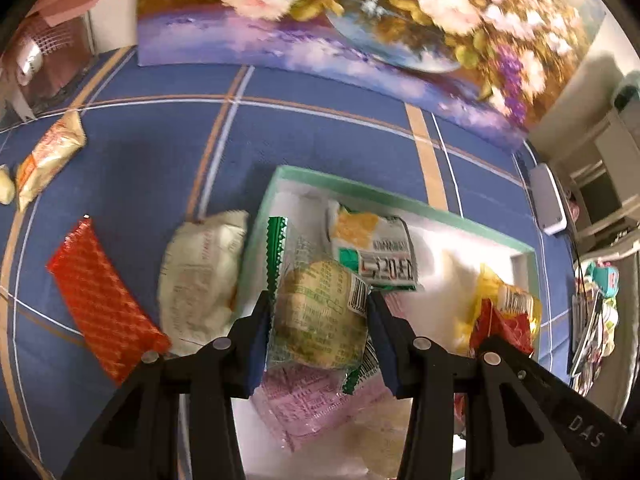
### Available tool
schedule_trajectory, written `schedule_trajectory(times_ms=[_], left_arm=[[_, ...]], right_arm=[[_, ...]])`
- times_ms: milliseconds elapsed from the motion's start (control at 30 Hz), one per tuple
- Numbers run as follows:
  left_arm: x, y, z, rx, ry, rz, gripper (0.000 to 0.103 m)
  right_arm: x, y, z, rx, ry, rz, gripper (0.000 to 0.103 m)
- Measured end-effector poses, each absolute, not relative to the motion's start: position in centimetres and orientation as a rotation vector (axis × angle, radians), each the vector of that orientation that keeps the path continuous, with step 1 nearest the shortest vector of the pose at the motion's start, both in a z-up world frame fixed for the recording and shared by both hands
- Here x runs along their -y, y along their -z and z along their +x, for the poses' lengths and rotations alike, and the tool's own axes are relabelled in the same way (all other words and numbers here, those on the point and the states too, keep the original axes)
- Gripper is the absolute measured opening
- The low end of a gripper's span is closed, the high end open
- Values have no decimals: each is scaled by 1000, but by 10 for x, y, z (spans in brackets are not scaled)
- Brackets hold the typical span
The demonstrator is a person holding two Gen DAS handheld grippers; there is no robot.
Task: Organize snacks
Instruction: 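Open both tools to drop the bread packet and candy bag into the tray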
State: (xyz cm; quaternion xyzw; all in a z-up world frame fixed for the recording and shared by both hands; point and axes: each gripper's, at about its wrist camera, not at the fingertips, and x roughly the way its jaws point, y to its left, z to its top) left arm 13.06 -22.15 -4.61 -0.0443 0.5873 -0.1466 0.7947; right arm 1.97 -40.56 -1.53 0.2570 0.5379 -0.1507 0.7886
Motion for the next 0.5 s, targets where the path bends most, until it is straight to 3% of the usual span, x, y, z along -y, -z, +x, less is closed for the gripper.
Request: schedule_trajectory(times_ms=[500], left_arm=[[221, 62, 129, -1333, 305, -104, 52]], right_arm=[[404, 26, 19, -1171, 320, 539, 62]])
